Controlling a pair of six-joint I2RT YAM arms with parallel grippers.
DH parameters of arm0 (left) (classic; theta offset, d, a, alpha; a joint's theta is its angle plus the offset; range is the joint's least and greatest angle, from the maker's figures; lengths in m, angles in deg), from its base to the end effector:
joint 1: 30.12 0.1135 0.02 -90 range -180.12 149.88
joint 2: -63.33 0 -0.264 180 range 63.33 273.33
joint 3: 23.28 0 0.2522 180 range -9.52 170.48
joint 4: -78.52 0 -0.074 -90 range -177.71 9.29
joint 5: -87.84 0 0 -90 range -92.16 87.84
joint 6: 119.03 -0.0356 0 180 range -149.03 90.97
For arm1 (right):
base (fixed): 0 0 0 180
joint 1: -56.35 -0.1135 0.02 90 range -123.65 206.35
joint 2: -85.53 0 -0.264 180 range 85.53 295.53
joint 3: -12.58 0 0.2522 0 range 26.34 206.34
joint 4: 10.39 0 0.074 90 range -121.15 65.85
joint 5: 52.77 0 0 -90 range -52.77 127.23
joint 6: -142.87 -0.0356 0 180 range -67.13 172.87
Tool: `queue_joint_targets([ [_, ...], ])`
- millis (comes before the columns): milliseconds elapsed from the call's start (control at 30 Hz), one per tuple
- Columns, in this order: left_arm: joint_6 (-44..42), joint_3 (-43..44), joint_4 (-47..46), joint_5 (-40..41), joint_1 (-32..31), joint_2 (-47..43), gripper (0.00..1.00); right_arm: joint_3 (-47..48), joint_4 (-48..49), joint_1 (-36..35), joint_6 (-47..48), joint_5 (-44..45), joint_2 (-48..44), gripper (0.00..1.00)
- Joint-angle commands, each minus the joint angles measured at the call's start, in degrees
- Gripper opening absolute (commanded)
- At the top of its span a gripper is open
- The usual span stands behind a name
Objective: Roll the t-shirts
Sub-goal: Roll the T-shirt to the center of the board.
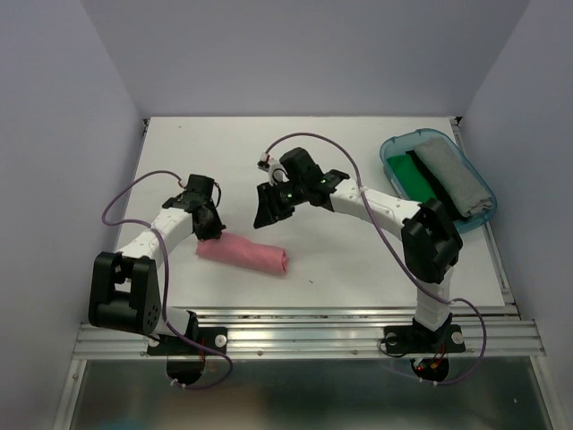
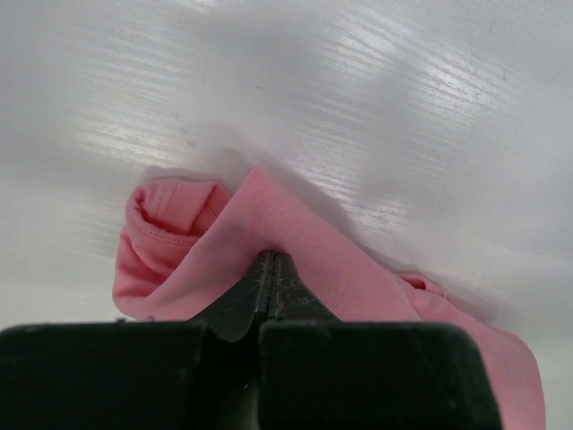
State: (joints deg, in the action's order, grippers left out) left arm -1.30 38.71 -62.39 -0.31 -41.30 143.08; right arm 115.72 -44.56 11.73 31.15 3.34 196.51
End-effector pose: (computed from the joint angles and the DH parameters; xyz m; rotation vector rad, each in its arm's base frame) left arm 0.2682 -0.0518 0.2046 -0.3832 2.5486 -0.2163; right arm 0.3002 0.3241 0.2563 -0.8185 2.3539 1.2313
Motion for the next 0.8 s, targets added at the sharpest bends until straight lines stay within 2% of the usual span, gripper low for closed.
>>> queue_joint_targets([
  [0,0.2,0.0,-0.3,1.3,-0.2,-0.1,0.00,-3.8,-0.1,-1.1,2.2,0.9,-2.4,0.29],
  [33,0.1,0.0,-0.4,1.3,-0.2,-0.1,0.00,-4.2,-0.2,-2.0,2.9,-0.2,-2.5,0.15],
  [133,0.0,0.1,-0.5,1.3,-0.2,0.1,0.00,-4.7,-1.7,-4.7,5.4,-1.2,-2.0,0.02],
  [767,-0.3,1.0,0.2,2.3,-0.2,0.7,0.00,-6.3,-3.8,-4.5,6.7,3.6,3.3,0.01],
])
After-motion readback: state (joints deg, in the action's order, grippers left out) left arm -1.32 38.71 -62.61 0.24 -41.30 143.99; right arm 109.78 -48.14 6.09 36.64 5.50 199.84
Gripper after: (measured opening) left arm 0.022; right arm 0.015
